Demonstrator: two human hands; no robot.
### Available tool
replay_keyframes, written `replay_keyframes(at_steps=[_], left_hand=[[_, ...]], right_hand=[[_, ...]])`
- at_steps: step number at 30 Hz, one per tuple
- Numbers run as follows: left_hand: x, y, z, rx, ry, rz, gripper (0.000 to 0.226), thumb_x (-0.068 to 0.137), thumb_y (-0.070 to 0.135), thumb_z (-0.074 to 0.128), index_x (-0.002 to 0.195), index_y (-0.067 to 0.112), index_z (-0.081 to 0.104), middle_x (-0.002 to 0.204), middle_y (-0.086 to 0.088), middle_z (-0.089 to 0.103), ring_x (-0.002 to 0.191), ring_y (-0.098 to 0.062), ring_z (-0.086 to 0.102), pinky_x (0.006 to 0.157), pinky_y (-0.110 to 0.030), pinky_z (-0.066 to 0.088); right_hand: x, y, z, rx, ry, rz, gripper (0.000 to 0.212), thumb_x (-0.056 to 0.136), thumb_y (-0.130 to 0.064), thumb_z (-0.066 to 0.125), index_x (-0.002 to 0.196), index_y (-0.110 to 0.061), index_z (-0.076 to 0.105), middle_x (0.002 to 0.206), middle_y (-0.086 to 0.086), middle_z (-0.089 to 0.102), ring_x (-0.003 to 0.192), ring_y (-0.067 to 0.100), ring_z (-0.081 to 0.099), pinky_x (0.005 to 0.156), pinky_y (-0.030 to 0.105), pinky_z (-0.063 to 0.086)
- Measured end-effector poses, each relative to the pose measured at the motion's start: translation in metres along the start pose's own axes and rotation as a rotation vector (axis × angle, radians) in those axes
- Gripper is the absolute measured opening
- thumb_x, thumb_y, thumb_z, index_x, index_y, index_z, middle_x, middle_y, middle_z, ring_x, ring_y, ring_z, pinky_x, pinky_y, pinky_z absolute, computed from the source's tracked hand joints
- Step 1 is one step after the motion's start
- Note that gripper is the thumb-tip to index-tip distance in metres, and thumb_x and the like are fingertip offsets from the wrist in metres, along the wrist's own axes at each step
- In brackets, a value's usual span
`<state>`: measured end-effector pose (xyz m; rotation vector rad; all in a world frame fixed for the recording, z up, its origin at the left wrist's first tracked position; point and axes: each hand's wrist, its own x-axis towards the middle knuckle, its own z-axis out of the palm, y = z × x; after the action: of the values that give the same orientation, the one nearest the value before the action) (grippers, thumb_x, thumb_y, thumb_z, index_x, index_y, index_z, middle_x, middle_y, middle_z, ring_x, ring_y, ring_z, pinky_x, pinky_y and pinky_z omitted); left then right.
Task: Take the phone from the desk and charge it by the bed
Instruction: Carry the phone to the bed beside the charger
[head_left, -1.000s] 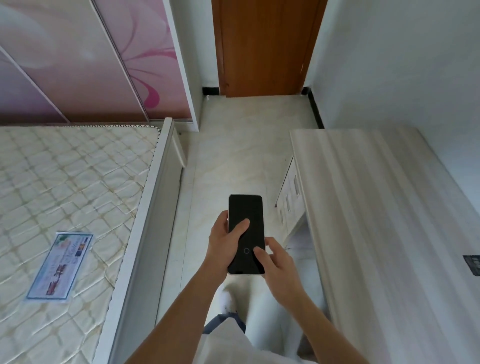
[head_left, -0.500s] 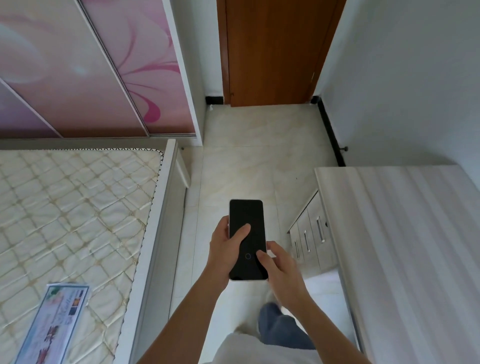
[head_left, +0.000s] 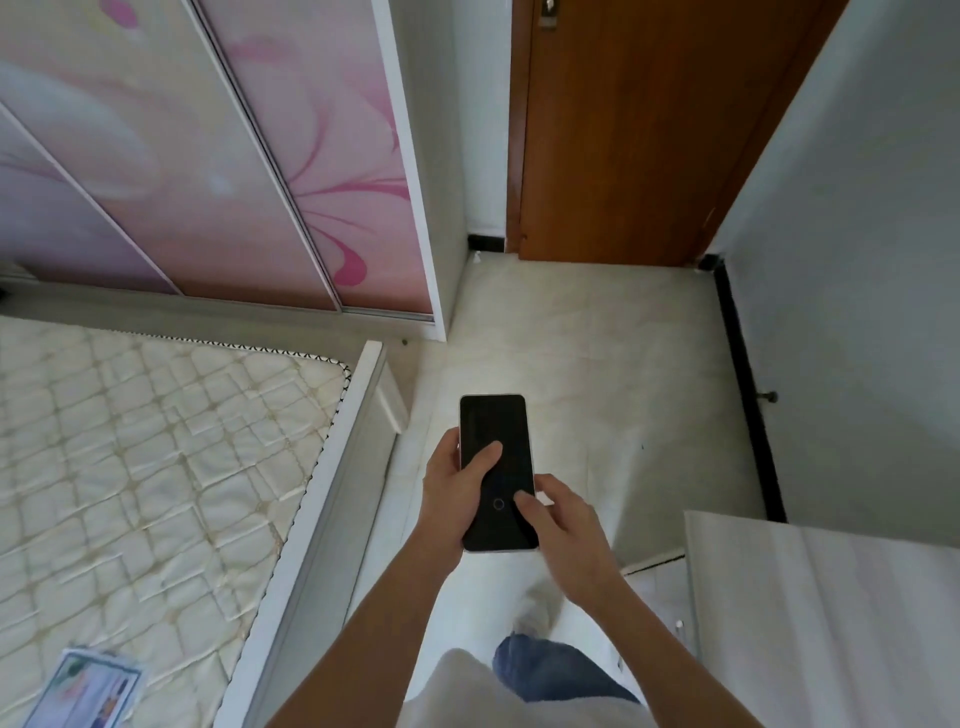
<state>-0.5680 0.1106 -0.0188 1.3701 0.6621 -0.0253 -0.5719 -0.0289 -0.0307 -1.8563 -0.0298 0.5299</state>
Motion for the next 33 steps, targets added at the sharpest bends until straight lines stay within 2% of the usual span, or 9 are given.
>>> replay_keyframes(at_steps=[6,10,12,14,16,19,24,28,33], left_hand=[[0.072,0.046,0.034,-0.033,0.06,0.015,0.02,0.092,0.021,0.068,0.111,0.015,0.061,0.1,-0.011,0.073,0.089,-0.03,0.073,0.08,-0.049,0.062],[0.11,0.067,0.039,-0.055,0.096,0.02,0.019,0.093,0.019,0.067,0.11,0.014,0.061,0.1,-0.011,0.073,0.088,-0.029,0.073,0.079,-0.048,0.062],[0.13,0.074,0.039,-0.051,0.114,0.019,0.02,0.092,0.02,0.067,0.111,0.014,0.061,0.101,-0.012,0.073,0.089,-0.03,0.073,0.078,-0.047,0.062],[0.152,0.08,0.038,-0.05,0.128,0.016,0.021,0.093,0.021,0.067,0.112,0.016,0.061,0.102,-0.013,0.073,0.09,-0.032,0.073,0.08,-0.049,0.062],[0.177,0.086,0.035,-0.054,0.131,0.015,0.019,0.093,0.023,0.067,0.111,0.019,0.061,0.102,-0.012,0.073,0.091,-0.032,0.073,0.082,-0.052,0.061],[0.218,0.101,0.029,-0.068,0.133,0.015,0.016,0.093,0.024,0.066,0.109,0.022,0.062,0.101,-0.011,0.073,0.092,-0.032,0.073,0.083,-0.054,0.06],[0.302,0.145,0.008,-0.119,0.128,0.047,0.015,0.092,0.019,0.067,0.107,0.018,0.063,0.104,-0.015,0.072,0.094,-0.036,0.071,0.085,-0.056,0.059],[0.368,0.184,-0.017,-0.181,0.132,0.048,0.018,0.092,0.014,0.067,0.11,0.013,0.064,0.103,-0.016,0.073,0.091,-0.035,0.072,0.078,-0.048,0.061],[0.431,0.222,-0.052,-0.227,0.209,0.043,0.017,0.092,0.014,0.067,0.109,0.015,0.065,0.101,-0.014,0.074,0.088,-0.031,0.073,0.075,-0.044,0.062]], right_hand=[[0.091,-0.034,-0.034,0.049,-0.032,-0.027,0.019,0.101,-0.029,0.049,0.107,-0.02,0.064,0.084,0.001,0.077,0.078,0.02,0.074,0.08,0.054,0.059],[0.136,-0.047,-0.036,0.044,-0.074,-0.048,0.023,0.096,-0.038,0.05,0.105,-0.022,0.064,0.082,0.006,0.077,0.078,0.032,0.072,0.077,0.056,0.058],[0.16,-0.05,-0.034,0.044,-0.087,-0.045,0.021,0.098,-0.034,0.051,0.108,-0.02,0.063,0.083,0.005,0.077,0.079,0.025,0.074,0.076,0.048,0.061],[0.183,-0.054,-0.03,0.03,-0.099,-0.028,0.02,0.1,-0.03,0.05,0.113,-0.018,0.061,0.088,0.002,0.076,0.082,0.016,0.074,0.074,0.031,0.061],[0.208,-0.06,-0.025,0.017,-0.114,-0.011,0.021,0.1,-0.032,0.05,0.115,-0.02,0.059,0.092,0.0,0.074,0.081,0.014,0.072,0.068,0.021,0.057],[0.252,-0.073,-0.018,0.03,-0.12,0.011,0.018,0.1,-0.032,0.051,0.111,-0.02,0.058,0.085,-0.002,0.071,0.067,0.007,0.064,0.054,0.012,0.045],[0.339,-0.118,0.001,0.013,-0.136,0.013,0.011,0.099,-0.031,0.052,0.101,-0.022,0.058,0.077,-0.006,0.07,0.073,0.012,0.07,0.052,0.016,0.047],[0.406,-0.166,0.023,0.052,-0.197,0.021,0.011,0.101,-0.021,0.051,0.091,-0.019,0.053,0.053,-0.013,0.061,0.044,0.001,0.057,0.039,0.014,0.038],[0.473,-0.216,0.056,0.061,-0.274,0.012,0.015,0.101,-0.014,0.049,0.086,-0.013,0.052,0.053,-0.006,0.06,0.035,0.002,0.048,0.035,0.018,0.033]])
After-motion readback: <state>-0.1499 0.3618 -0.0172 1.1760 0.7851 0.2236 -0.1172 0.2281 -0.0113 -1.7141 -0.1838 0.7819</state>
